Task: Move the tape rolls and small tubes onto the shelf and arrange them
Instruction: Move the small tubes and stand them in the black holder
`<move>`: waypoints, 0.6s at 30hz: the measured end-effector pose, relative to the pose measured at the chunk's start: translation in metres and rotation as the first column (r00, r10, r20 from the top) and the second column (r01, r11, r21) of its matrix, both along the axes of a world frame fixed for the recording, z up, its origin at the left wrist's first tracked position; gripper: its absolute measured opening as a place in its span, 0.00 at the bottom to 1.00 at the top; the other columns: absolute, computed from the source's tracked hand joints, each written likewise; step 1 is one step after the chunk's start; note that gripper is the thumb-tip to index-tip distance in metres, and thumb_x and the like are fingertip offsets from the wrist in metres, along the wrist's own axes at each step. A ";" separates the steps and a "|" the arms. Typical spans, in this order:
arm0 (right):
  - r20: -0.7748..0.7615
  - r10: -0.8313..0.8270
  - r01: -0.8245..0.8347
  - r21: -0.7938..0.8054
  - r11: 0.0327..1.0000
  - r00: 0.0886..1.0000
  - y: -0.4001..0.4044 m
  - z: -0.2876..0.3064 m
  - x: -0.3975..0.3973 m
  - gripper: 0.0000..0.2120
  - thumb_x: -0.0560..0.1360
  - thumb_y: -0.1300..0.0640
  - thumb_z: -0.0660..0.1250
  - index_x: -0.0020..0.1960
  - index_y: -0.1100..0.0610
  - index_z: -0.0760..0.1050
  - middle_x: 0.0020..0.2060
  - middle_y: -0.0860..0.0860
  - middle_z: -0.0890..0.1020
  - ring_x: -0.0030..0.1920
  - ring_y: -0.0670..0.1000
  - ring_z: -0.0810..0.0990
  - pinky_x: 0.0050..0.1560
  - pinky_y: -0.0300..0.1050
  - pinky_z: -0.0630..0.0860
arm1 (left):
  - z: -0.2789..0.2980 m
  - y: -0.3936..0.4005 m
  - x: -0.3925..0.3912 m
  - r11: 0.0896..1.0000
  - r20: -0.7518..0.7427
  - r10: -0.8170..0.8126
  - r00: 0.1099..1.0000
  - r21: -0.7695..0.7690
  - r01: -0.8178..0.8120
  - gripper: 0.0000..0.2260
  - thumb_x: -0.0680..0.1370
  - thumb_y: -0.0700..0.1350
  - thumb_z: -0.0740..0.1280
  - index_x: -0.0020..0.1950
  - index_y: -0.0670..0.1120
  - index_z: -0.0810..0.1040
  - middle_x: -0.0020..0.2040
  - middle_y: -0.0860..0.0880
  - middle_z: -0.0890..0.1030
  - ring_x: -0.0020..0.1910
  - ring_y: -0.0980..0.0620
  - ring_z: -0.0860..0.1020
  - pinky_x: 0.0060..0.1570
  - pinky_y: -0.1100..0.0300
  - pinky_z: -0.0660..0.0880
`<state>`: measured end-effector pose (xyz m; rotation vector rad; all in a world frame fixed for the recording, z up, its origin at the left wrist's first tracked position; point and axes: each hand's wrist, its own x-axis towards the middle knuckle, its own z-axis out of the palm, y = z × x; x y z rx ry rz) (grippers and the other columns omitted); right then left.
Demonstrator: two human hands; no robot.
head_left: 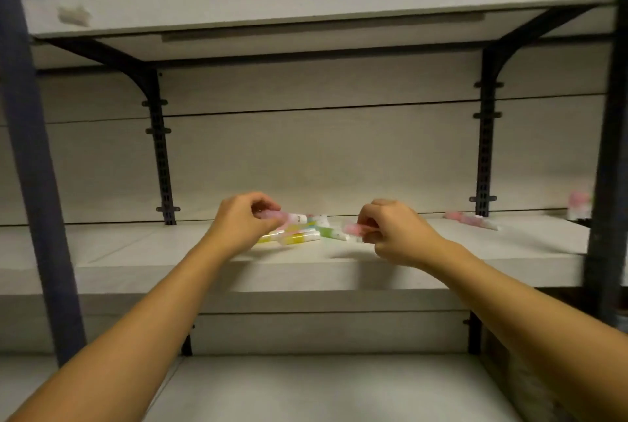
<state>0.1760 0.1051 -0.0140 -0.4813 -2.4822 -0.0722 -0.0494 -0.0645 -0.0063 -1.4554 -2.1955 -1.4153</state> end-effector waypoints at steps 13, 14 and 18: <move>-0.005 -0.338 0.330 -0.204 0.922 0.941 -0.054 -0.076 0.157 0.04 0.75 0.55 0.70 0.48 0.51 0.76 0.44 0.46 0.77 0.44 0.46 0.75 0.48 0.46 0.78 | -0.055 -0.002 0.114 0.958 0.127 -0.286 0.950 0.032 0.284 0.06 0.72 0.44 0.77 0.47 0.53 0.84 0.41 0.55 0.83 0.35 0.67 0.77 0.33 0.74 0.72; -0.001 -0.369 0.359 -0.226 0.906 0.929 -0.056 -0.079 0.172 0.04 0.75 0.55 0.70 0.48 0.50 0.76 0.43 0.46 0.77 0.43 0.45 0.75 0.47 0.45 0.78 | -0.059 -0.001 0.124 0.953 0.123 -0.301 0.946 0.020 0.301 0.06 0.72 0.44 0.76 0.47 0.53 0.84 0.41 0.55 0.83 0.35 0.67 0.77 0.34 0.74 0.72; 0.007 -0.492 0.475 -0.271 0.837 0.871 -0.062 -0.085 0.230 0.07 0.74 0.60 0.71 0.45 0.49 0.75 0.42 0.46 0.77 0.42 0.44 0.75 0.40 0.37 0.70 | -0.067 0.009 0.166 0.938 0.109 -0.343 0.933 -0.017 0.347 0.06 0.72 0.44 0.76 0.46 0.53 0.84 0.42 0.56 0.84 0.37 0.67 0.78 0.35 0.76 0.70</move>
